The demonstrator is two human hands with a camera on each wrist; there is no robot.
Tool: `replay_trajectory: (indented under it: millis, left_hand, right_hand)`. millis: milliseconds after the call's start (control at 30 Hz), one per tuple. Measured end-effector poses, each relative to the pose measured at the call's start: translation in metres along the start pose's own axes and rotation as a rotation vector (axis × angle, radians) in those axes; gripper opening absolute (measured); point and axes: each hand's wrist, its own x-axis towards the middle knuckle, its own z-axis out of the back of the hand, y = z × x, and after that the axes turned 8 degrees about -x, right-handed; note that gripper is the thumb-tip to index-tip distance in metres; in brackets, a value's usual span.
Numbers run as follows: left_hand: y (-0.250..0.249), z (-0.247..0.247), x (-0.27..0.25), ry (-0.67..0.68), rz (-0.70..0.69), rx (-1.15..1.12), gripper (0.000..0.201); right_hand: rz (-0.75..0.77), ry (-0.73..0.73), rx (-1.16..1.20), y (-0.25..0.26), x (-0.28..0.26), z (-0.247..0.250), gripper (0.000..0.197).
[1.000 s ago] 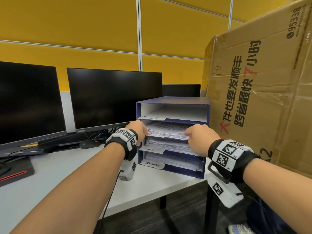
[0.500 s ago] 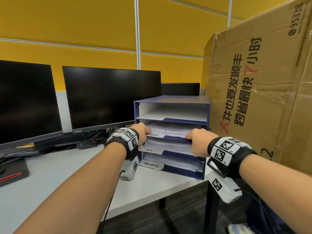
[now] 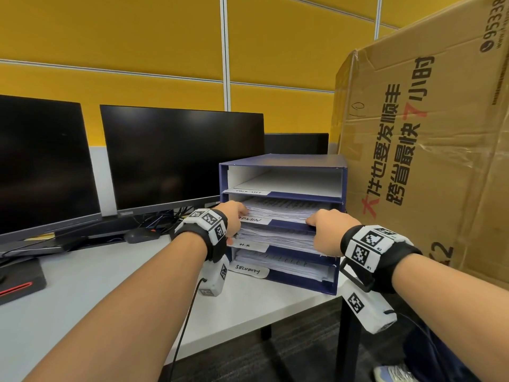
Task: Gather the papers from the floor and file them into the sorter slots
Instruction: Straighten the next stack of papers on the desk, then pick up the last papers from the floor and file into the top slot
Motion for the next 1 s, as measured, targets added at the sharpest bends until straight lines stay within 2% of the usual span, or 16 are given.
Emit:
replay_trajectory:
  millis: [167, 300, 400, 533, 733, 1000]
  left_hand:
    - [0.003, 0.003, -0.005, -0.064, 0.005, -0.001, 0.061]
    - [0.015, 0.009, -0.007, -0.125, 0.050, -0.028, 0.058]
    - [0.021, 0.014, -0.015, -0.157, 0.056, -0.022, 0.049]
    - [0.021, 0.021, -0.032, -0.199, 0.071, 0.026, 0.029]
    - [0.022, 0.027, -0.062, -0.143, 0.143, 0.040, 0.031]
    - [0.024, 0.009, -0.102, 0.017, 0.122, 0.119, 0.033]
  right_hand:
    - [-0.002, -0.001, 0.020, -0.001, -0.002, -0.001, 0.032]
    - [-0.014, -0.015, 0.074, -0.002, -0.005, -0.006, 0.044]
    - [-0.020, -0.041, 0.149, -0.003, -0.010, -0.008, 0.053]
    - [-0.024, -0.140, 0.264, -0.004, -0.017, -0.009, 0.048]
    - [-0.026, -0.149, 0.345, 0.002, -0.040, -0.009, 0.034]
    - [-0.007, 0.020, 0.374, 0.000, -0.067, -0.035, 0.030]
